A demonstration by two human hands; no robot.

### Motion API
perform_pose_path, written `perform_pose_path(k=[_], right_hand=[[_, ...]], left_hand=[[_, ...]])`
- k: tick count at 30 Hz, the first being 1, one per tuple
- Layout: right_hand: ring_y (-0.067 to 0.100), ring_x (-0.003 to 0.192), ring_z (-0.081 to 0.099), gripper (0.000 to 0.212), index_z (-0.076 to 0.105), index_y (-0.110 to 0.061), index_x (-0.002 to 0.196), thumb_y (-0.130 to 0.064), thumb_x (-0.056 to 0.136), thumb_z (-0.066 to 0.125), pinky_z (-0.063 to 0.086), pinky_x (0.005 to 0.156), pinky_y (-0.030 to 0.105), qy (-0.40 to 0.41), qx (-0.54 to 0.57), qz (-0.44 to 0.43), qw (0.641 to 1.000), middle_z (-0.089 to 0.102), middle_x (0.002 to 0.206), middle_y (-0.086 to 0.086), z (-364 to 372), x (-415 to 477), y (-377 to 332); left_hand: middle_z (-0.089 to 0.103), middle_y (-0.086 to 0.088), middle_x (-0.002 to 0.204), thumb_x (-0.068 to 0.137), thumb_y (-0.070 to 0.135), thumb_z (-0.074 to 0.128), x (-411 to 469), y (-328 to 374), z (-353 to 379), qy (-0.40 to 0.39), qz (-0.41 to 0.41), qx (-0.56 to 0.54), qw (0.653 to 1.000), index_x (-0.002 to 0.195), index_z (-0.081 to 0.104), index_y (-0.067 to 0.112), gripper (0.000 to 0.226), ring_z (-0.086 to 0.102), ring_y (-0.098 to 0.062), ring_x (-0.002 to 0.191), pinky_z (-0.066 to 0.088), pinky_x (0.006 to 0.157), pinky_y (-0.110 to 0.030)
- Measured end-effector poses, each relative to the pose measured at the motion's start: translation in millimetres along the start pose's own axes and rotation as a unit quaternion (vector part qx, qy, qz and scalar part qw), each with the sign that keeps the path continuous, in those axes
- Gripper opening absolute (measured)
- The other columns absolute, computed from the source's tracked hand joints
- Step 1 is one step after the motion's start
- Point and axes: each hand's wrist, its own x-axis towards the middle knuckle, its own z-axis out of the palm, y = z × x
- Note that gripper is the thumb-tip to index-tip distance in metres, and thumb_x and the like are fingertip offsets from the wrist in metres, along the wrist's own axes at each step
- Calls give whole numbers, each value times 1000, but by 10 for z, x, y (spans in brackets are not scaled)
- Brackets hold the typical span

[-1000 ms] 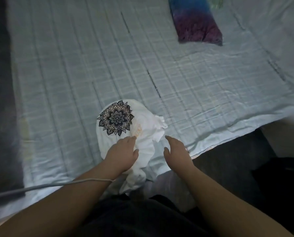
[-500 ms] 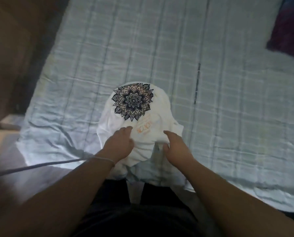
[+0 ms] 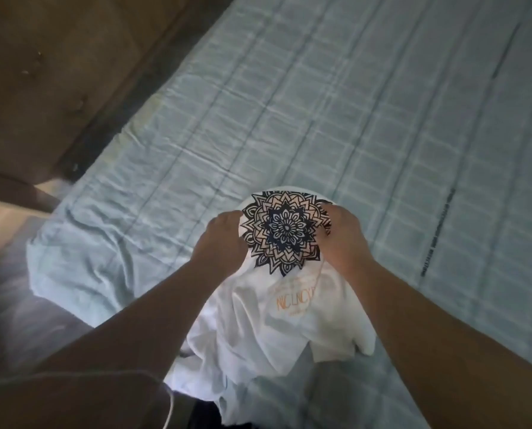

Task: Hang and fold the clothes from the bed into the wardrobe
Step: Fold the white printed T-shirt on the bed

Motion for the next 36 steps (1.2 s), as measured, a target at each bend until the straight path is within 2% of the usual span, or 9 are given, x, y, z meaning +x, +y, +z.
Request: perform_pose_path(k=[6,11,17,20,25,28,31,33,36], right_hand=[[31,138,37,60,37,-27,145,-28,89,59,39,110,51,-22,-83,41,995,42,151,2,179,550,131],[34,99,61,31,55,-23,113,-16,82,52,49,88,45,10,-26,74,997,65,104,7,118,263,-119],[31,85,58,44,63,-19,115,-14,71,67,47,76,43,57,-98,-58,992,61,95,6,210,-883,-93],[30,94,56,49,60,-27,121,-27,72,55,44,79,44,-8,-145,-41,989,59,102,2,295,-1357,68],[30,117,48,68,42,-34,145,-32,78,44,42,93,43,-175,-127,44,975,50,130,2,291,-1631,68],[26,100,60,34,66,-30,116,-28,85,54,49,81,36,-110,-70,88,988,63,110,-1,248,-1495,-59],[26,81,58,22,69,-20,85,-26,85,49,48,70,36,14,-71,40,997,61,86,0,153,-1326,-233],[28,87,53,19,67,-16,94,-14,78,56,48,77,42,101,-63,-24,993,60,95,5,117,-1222,-321],[32,120,48,61,49,-19,137,-12,78,62,41,99,48,17,-76,10,997,52,137,9,103,-1025,-373]], left_hand=[[43,-11,145,85,24,60,612,-188,311,2,-47,32,998,146,35,18,66,39,-34,131,38,107,-48],[61,-7,125,90,22,58,399,-49,251,-22,-34,-77,996,137,41,20,50,60,-30,113,49,91,-41],[58,-4,131,84,12,56,-390,-50,115,-84,119,-39,989,127,41,36,52,60,-29,116,51,95,-42],[52,2,113,78,3,53,-746,-174,184,-165,137,-18,977,115,49,34,49,60,-27,102,53,81,-42],[56,7,120,75,0,49,-918,-367,247,-223,104,-48,968,115,69,28,52,51,-16,117,40,104,-31],[61,11,103,83,3,46,-819,-267,132,-205,15,-79,975,102,65,28,37,55,-12,100,40,84,-25],[56,8,76,91,12,45,-687,-107,18,-165,8,-73,984,79,47,24,18,53,-20,78,37,66,-32],[59,4,79,92,16,45,-634,-34,-48,-153,3,-65,986,85,50,23,10,56,-22,78,44,69,-34],[61,0,89,89,16,48,-586,34,-116,-155,-6,-57,986,101,57,18,15,58,-23,85,49,79,-37]])
